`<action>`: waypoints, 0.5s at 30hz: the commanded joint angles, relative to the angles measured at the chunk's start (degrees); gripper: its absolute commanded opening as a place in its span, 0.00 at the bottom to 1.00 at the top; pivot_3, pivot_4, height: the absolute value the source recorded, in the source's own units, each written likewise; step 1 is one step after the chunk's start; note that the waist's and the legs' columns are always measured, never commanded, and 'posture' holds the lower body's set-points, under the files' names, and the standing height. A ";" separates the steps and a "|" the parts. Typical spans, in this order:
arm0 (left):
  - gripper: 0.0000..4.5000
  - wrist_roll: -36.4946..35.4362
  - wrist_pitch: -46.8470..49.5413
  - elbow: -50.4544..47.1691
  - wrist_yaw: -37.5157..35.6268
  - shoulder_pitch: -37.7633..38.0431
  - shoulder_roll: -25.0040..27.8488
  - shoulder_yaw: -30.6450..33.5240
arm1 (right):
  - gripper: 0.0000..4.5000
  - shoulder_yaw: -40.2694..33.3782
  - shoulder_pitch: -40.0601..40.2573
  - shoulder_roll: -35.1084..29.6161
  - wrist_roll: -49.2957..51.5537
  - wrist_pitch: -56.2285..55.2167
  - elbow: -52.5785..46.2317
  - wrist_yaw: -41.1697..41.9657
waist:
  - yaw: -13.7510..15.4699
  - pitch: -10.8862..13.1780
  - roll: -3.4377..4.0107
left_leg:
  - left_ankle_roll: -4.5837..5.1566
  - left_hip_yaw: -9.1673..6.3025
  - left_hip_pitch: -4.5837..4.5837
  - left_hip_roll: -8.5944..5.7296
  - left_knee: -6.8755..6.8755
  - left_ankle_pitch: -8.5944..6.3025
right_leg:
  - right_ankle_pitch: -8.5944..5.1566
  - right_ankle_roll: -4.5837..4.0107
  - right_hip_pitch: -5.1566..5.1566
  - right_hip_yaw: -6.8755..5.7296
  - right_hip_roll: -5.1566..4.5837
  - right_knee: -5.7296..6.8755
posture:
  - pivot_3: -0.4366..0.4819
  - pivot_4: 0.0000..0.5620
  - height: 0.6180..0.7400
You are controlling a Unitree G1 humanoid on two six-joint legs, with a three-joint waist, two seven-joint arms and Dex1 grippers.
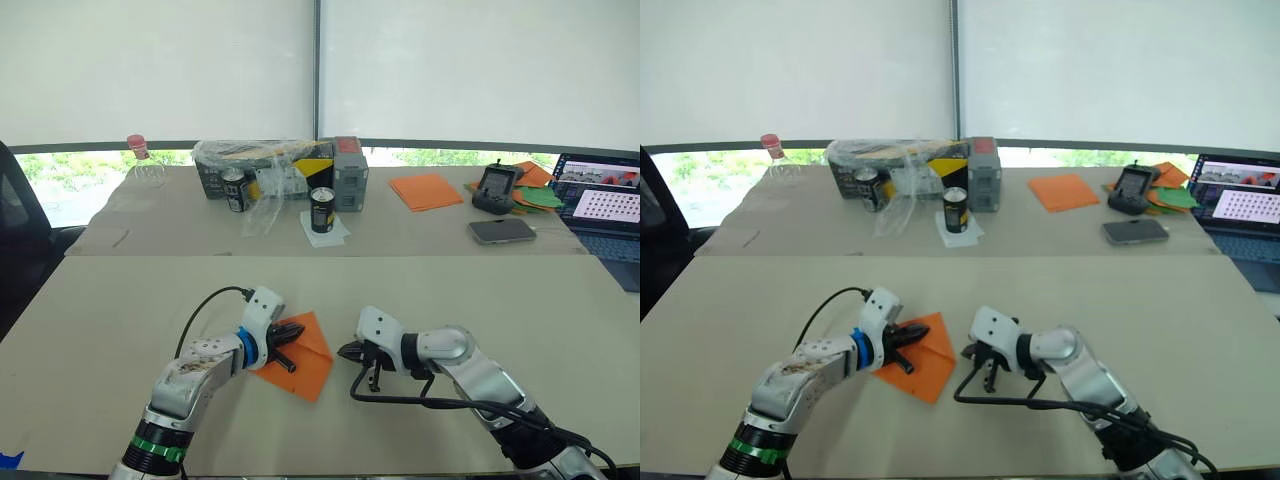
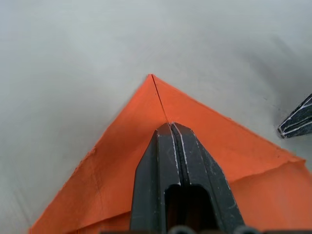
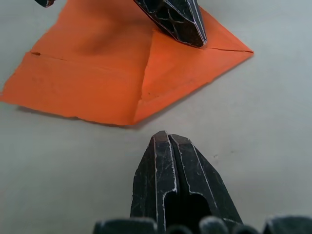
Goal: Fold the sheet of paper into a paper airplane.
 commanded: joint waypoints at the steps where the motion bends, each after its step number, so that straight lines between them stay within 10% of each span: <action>1: 0.01 -5.69 2.32 -1.02 0.77 -2.14 -1.48 6.40 | 0.00 -1.64 -0.90 -0.25 1.81 1.76 -3.46 0.45 | 0.04 0.14 -0.18 | -0.01 -0.01 -0.04 0.01 0.00 0.01 | 0.00 0.00 -0.04 -0.01 0.01 0.00 | 0.48 0.27 1.00; 15: 0.01 -3.54 -3.25 2.41 -14.16 2.02 21.79 5.67 | 0.00 -5.48 -0.74 -6.41 9.25 9.88 -11.29 3.88 | 0.03 0.25 -0.13 | -0.12 -0.03 -0.80 -0.01 0.01 0.07 | 0.01 -0.01 -0.85 -0.02 -0.01 0.11 | 0.48 0.27 1.00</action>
